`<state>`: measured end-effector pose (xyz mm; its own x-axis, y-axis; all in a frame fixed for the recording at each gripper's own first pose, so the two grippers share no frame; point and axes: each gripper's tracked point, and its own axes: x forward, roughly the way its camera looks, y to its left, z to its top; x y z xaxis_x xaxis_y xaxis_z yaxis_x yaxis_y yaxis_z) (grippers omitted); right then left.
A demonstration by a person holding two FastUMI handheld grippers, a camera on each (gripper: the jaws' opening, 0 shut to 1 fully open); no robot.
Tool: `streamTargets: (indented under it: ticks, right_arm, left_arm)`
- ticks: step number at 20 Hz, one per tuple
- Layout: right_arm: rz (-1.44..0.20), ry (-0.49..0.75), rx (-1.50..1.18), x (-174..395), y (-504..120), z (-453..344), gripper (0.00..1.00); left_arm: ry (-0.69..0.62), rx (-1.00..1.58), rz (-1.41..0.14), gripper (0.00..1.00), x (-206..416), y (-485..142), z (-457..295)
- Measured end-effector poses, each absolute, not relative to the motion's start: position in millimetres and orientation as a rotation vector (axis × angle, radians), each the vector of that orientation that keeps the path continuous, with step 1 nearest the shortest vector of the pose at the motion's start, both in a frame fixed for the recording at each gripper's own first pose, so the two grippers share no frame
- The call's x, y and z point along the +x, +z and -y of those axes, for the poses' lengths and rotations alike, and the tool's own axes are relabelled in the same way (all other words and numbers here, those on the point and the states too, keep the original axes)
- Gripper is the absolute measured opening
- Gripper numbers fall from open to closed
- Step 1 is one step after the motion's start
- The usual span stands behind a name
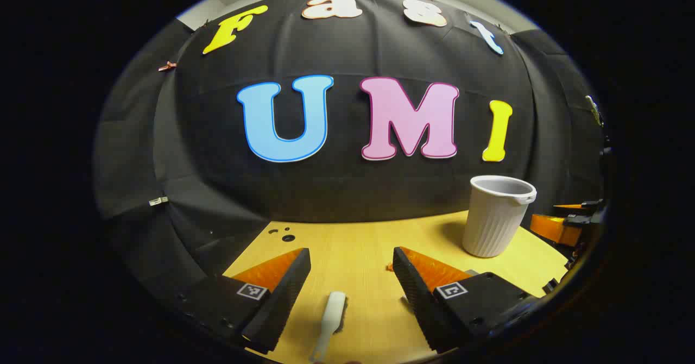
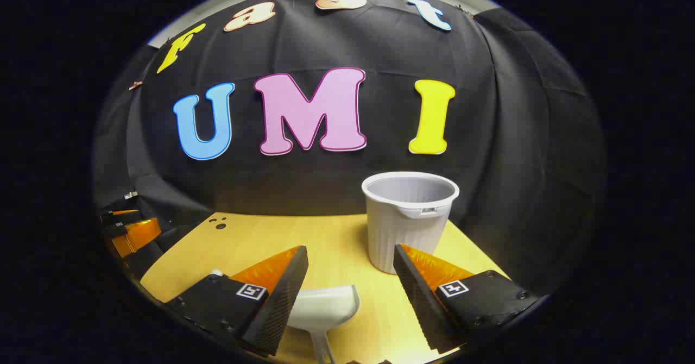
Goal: Pick up the small broom and dustpan from the desktop, sweep the trash into the dustpan with the broom, and then empty the trash into the garbage bin.
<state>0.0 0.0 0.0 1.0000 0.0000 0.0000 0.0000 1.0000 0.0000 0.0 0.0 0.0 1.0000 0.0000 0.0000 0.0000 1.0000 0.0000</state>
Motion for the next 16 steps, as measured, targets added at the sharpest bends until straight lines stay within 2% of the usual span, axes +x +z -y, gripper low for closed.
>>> streamTargets:
  ticks: [8, 16]
  right_arm:
    - [-0.027, 0.002, -0.035, -5, -5, -17, 0.99]
    - [-0.081, 0.05, -0.064, -12, -22, -38, 0.98]
  left_arm:
    - [-0.073, -0.042, -0.074, 0.97, 4, -26, -5]
    - [-0.02, -0.075, -0.151, 0.98, 6, -56, -30]
